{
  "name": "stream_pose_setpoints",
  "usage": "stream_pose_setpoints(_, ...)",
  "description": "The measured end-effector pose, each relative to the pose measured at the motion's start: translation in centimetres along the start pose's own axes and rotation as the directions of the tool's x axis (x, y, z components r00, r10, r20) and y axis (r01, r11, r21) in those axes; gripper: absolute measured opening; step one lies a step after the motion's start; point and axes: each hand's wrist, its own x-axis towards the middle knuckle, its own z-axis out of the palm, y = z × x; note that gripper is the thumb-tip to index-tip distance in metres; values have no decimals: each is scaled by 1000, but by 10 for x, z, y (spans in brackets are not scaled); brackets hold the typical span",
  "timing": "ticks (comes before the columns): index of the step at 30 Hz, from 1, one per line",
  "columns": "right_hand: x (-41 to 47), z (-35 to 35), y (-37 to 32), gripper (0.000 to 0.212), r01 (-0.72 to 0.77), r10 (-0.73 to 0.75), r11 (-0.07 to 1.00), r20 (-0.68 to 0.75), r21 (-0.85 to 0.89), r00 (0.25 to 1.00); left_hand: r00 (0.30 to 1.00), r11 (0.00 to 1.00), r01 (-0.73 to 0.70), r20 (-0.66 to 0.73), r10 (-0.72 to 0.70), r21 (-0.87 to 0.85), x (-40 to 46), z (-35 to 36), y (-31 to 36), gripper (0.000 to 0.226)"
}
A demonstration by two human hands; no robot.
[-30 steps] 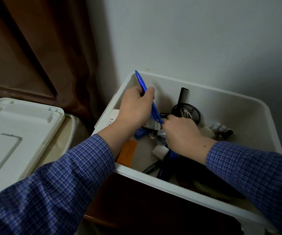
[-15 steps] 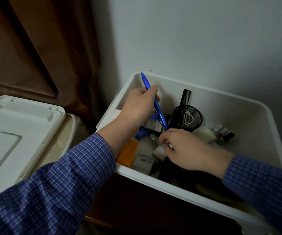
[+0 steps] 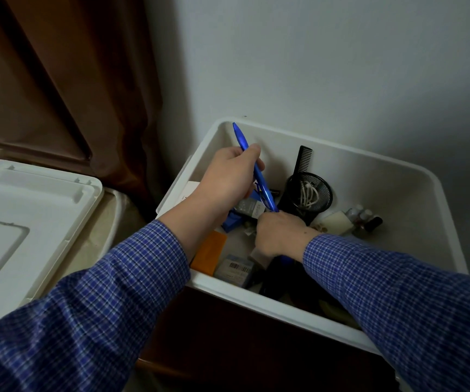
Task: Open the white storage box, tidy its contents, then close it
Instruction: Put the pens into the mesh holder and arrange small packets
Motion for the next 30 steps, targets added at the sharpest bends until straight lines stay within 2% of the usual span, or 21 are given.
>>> stream_pose_setpoints(1, -2, 0, 0, 18, 7, -8, 1000, -31, -11, 999, 1000, 1000, -1, 6, 1, 9, 0, 0, 0, 36)
stream_pose_setpoints(3, -9, 1, 3, 6, 45, -48, 999, -139, -24, 989, 1000, 1000, -1, 7, 1, 19, 1, 0, 0, 36)
stream_pose_setpoints(7, -31, -6, 16, 7, 121, -138, 990, -333, -71, 933, 1000, 999, 24, -12, -24, 35, 3, -1, -3, 36)
stream_pose_setpoints(9, -47, -11, 27, 10, 99, -88, 995, -390, 8, 917, 999, 999, 35, 8, -36, 41, 3, -1, -4, 36)
stream_pose_setpoints(12, -68, -20, 54, 6, 140, -16, 956, -433, 256, 901, 997, 998, 56, 41, -57, 43, 3, -1, -5, 37)
stream_pose_setpoints(15, -81, -31, 80, 21, 206, 44, 847, -451, 490, 891, 995, 996, 63, 70, -66, 57, 3, -1, -4, 37)
stream_pose_setpoints(19, -84, -35, 81, 25, 354, 112, 520, -473, 777, 874, 963, 994, 40, 260, -65, 101, -4, 3, -3, 41)
stream_pose_setpoints(21, -81, -33, 71, 24, 394, 95, 425, -472, 815, 876, 940, 995, 10, 339, -41, 95, -6, 7, -2, 42)
stream_pose_setpoints(24, -76, -28, 53, 19, 396, 60, 282, -428, 874, 902, 935, 999, -17, 354, 2, 38, -6, 8, -2, 46)
stream_pose_setpoints(28, -71, -25, 48, 14, 374, 45, 191, -388, 908, 920, 931, 997, -67, 363, 45, 47, -6, 6, -3, 47)
stream_pose_setpoints(30, -71, -25, 51, 10, 345, 28, 178, -355, 922, 935, 927, 994, -95, 370, 67, 58, -7, 6, -3, 45)
